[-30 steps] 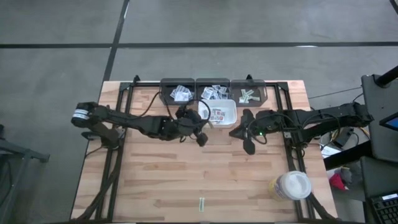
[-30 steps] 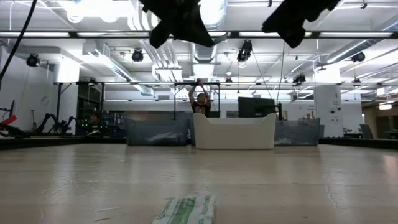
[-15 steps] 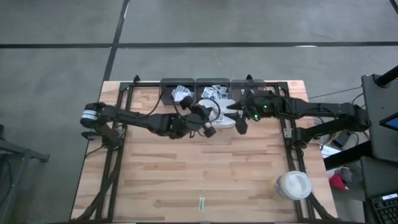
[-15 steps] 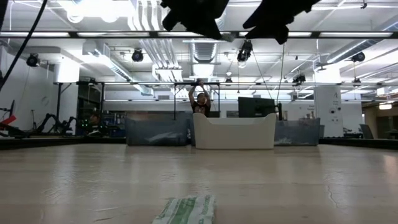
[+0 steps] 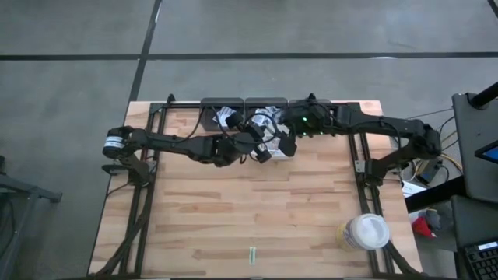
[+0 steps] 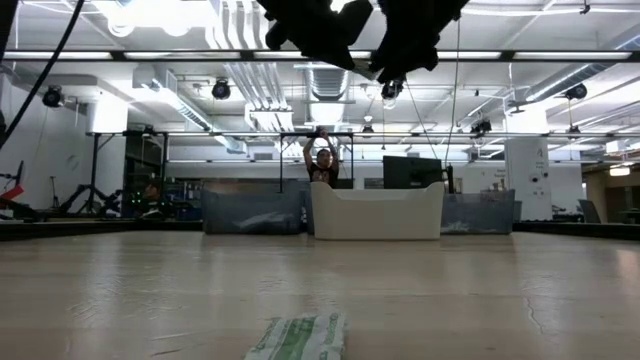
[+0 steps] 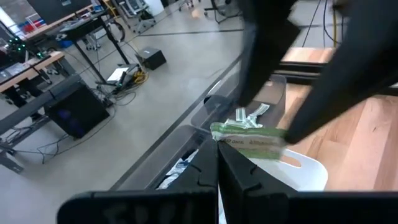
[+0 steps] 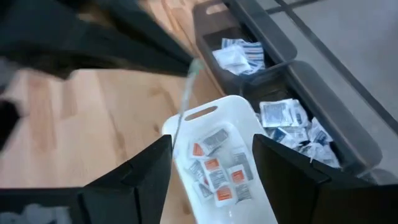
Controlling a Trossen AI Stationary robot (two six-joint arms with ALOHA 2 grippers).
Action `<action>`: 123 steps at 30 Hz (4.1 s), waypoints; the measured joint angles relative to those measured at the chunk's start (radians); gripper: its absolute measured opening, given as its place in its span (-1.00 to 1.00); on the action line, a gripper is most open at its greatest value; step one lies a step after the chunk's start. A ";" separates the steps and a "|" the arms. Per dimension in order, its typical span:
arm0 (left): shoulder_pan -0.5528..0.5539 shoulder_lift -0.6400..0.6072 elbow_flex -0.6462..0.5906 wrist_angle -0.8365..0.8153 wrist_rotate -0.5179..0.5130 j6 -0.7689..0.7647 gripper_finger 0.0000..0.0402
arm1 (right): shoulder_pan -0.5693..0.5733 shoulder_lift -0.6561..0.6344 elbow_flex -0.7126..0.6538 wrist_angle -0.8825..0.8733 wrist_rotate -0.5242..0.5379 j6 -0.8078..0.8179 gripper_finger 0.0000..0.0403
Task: Pick & Place First Aid Supplies
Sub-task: Put the green bandage pack into the right gray bin
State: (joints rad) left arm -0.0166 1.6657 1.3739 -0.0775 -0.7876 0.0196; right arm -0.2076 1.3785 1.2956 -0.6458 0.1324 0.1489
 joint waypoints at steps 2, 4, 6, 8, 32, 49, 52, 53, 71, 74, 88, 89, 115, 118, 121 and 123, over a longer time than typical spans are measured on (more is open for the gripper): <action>0.000 0.000 0.000 0.002 0.000 0.003 -1.00 | -0.009 0.027 0.029 -0.009 0.001 -0.009 0.10; 0.002 0.000 0.000 0.003 0.000 0.007 -1.00 | -0.010 0.044 0.052 -0.019 0.001 -0.017 0.10; 0.003 0.000 -0.002 0.002 0.000 0.007 -1.00 | -0.014 0.053 0.067 -0.017 0.000 -0.024 0.10; 0.003 0.000 -0.002 0.003 -0.002 0.007 -1.00 | -0.015 0.060 0.073 -0.020 -0.001 -0.025 0.10; 0.006 0.000 -0.003 0.062 0.031 0.004 -1.00 | -0.026 0.059 0.072 -0.015 -0.006 -0.032 -0.60; 0.009 -0.001 0.021 0.068 0.030 0.133 -0.82 | -0.026 0.057 0.072 -0.055 -0.038 -0.062 -0.96; 0.011 -0.002 0.041 0.068 -0.010 0.193 -0.65 | -0.028 0.057 0.072 -0.060 -0.034 -0.059 -0.96; 0.011 -0.002 0.047 0.067 -0.042 0.210 -0.60 | -0.031 0.057 0.072 -0.061 -0.029 -0.057 -0.96; 0.021 -0.095 -0.122 -0.300 -0.162 -0.272 -0.38 | -0.477 0.123 0.071 -0.311 0.094 0.175 -0.96; 0.020 -0.103 -0.173 -0.299 -0.123 -0.328 -0.38 | -0.507 0.183 0.071 -0.343 0.065 0.169 -0.96; 0.019 -0.277 -0.518 -0.132 0.017 -0.488 -0.38 | -0.515 0.385 0.069 -0.422 0.059 0.106 -0.96; 0.019 -0.301 -0.553 -0.086 0.030 -0.484 -0.38 | -0.515 0.392 0.069 -0.424 0.059 0.097 -0.96; 0.019 -0.770 -1.061 0.282 0.239 -0.387 -0.38 | -0.481 0.358 0.069 -0.428 -0.233 0.078 -0.33; 0.019 -0.769 -1.081 0.280 0.262 -0.388 -0.38 | -0.439 0.305 0.069 -0.428 -0.297 0.080 -0.32; 0.019 -0.769 -1.104 0.286 0.310 -0.402 -0.38 | -0.368 0.239 0.069 -0.427 -0.322 0.080 -0.34; 0.019 -0.771 -1.114 0.287 0.335 -0.415 -0.38 | -0.307 0.193 0.069 -0.423 -0.325 0.080 -0.36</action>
State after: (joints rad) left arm 0.0025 0.8949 0.2599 0.2090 -0.4525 -0.3950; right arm -0.5145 1.5715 1.3647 -1.0685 -0.1928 0.2287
